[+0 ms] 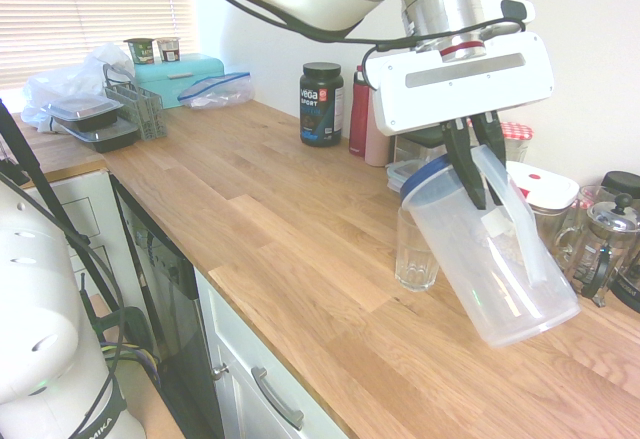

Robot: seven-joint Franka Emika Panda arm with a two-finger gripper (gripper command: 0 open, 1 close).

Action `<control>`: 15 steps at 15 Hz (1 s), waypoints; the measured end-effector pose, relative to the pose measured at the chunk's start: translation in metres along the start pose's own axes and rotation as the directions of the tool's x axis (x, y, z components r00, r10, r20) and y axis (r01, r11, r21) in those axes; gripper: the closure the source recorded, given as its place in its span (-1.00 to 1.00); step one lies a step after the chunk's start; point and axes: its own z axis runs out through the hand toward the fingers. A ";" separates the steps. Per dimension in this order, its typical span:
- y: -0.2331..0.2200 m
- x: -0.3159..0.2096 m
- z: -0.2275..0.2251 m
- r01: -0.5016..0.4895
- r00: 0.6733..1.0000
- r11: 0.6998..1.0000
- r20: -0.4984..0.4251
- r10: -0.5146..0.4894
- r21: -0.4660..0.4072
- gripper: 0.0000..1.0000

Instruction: Pour me some water

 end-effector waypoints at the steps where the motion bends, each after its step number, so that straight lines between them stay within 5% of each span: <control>1: -0.004 0.002 0.002 0.000 1.000 1.000 0.008 0.000 -0.009 1.00; 9: -0.009 0.002 0.006 -0.025 1.000 1.000 0.013 0.025 -0.004 1.00; 12: 0.011 -0.021 0.012 -0.101 0.994 0.989 -0.019 0.104 0.104 1.00; 15: 0.046 -0.062 0.022 -0.208 0.970 0.943 -0.066 0.233 0.260 1.00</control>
